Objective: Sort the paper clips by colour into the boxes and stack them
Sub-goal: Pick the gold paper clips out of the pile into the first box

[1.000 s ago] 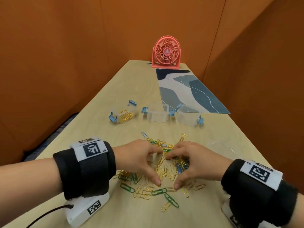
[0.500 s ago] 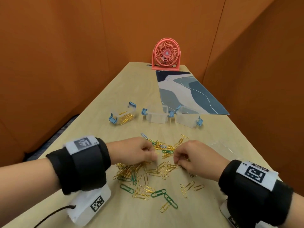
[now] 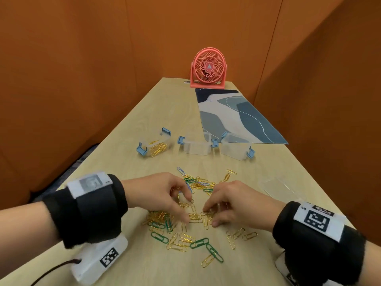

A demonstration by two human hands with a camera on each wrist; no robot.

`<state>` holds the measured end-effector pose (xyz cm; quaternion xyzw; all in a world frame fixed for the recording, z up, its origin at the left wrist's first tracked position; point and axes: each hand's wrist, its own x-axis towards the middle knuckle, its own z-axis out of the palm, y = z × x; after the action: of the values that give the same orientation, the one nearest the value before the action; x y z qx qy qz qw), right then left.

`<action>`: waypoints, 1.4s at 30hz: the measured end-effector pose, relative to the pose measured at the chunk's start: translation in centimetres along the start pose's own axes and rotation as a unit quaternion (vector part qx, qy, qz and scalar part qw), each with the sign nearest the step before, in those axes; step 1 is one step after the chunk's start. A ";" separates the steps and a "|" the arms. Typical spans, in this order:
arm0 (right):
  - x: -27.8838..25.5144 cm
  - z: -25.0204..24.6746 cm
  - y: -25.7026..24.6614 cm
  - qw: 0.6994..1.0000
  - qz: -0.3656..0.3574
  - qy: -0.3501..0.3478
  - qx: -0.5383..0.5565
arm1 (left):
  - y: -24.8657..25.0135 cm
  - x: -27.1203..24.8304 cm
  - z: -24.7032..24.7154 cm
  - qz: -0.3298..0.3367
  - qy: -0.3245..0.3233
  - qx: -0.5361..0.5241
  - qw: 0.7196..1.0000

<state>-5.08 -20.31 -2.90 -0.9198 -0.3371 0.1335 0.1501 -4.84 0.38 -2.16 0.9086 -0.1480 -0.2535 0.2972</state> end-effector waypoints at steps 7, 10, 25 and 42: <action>-0.2 0.4 0.0 1.000 0.011 -0.011 0.016 | -0.2 0.7 1.1 0.085 0.030 0.137 0.986; -0.2 0.6 -0.3 0.999 0.004 -0.021 -0.031 | -0.2 1.1 1.4 0.113 0.010 0.191 0.975; -0.2 0.3 -0.4 0.968 -0.096 0.212 0.096 | 1.7 0.7 -0.2 -0.100 -0.092 -0.414 0.900; -3.8 -1.2 1.1 0.989 0.034 -0.008 0.141 | 0.9 5.3 -9.8 -0.089 0.254 -0.452 0.850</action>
<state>-6.82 -23.87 -1.64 -0.8991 -0.2850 0.1922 0.2710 4.81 2.02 3.22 0.7157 0.1454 -0.0783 0.6786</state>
